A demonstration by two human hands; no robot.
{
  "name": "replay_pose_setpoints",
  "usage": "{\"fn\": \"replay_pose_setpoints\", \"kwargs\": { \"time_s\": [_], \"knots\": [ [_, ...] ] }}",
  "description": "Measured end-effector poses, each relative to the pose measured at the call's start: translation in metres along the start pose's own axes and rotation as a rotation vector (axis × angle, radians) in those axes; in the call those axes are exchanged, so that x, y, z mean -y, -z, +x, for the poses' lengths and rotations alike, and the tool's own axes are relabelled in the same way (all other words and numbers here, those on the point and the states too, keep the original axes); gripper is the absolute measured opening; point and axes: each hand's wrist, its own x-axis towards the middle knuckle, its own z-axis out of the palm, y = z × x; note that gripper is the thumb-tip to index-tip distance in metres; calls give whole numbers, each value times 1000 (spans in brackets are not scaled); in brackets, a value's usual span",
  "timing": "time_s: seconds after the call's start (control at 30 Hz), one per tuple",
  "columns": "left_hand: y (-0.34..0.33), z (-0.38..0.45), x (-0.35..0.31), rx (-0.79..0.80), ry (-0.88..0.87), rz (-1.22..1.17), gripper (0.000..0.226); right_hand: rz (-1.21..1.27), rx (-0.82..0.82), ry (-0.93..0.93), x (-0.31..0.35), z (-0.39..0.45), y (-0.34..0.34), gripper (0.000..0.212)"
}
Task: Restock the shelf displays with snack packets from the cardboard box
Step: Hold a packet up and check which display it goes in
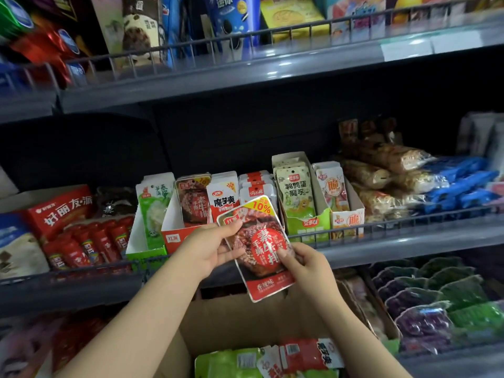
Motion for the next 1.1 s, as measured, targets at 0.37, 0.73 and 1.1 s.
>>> {"fn": "replay_pose_setpoints", "kwargs": {
  "time_s": [0.37,0.73,1.1],
  "knots": [
    [39,1,-62,-45,-125,58,24,-69,141,65,49,36,-34,17],
    [85,27,-106,-112,-362,161,15,-103,130,110,93,100,-83,26],
    [121,81,-117,-136,-386,226,11,-142,23,250,123,155,-122,8]
  ]
}}
